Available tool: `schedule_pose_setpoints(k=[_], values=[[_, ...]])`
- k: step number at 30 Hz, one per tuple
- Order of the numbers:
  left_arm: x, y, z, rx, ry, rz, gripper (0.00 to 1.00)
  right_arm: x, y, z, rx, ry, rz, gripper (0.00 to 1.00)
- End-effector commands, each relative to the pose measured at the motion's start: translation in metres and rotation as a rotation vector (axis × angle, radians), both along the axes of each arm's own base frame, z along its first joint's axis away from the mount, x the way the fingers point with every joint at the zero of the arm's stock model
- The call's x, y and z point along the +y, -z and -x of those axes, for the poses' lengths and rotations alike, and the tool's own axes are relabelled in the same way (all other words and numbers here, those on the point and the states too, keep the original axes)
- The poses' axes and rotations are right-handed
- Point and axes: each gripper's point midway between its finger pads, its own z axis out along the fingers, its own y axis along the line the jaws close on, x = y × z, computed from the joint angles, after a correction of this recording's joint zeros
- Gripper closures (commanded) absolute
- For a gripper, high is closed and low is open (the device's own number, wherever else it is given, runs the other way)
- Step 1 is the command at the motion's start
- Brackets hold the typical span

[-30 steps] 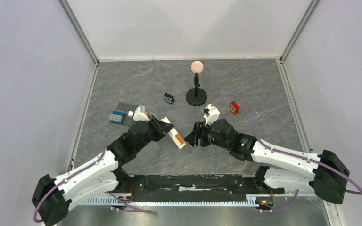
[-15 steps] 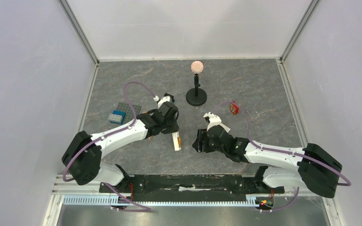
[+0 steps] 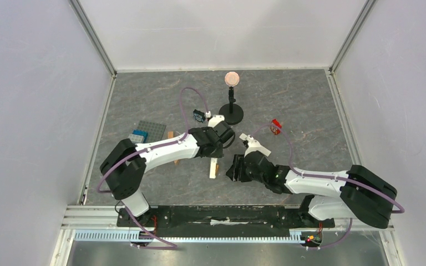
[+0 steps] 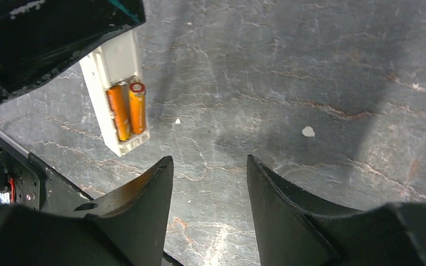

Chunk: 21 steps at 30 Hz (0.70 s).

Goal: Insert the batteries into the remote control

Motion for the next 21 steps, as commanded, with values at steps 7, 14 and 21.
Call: schedule_pose_setpoints(k=[7,14,21], values=[[0.009,-0.005,-0.008,-0.096,0.044,-0.182,0.98,-0.011,0.009,-0.004,0.018,0.11,-0.034,0.47],[0.014,-0.014,-0.008,-0.133,0.02,-0.173,0.98,-0.003,0.01,-0.001,0.045,0.079,-0.038,0.48],[0.031,-0.046,-0.01,-0.225,-0.038,-0.12,0.98,0.006,0.013,-0.001,0.084,0.097,0.056,0.55]])
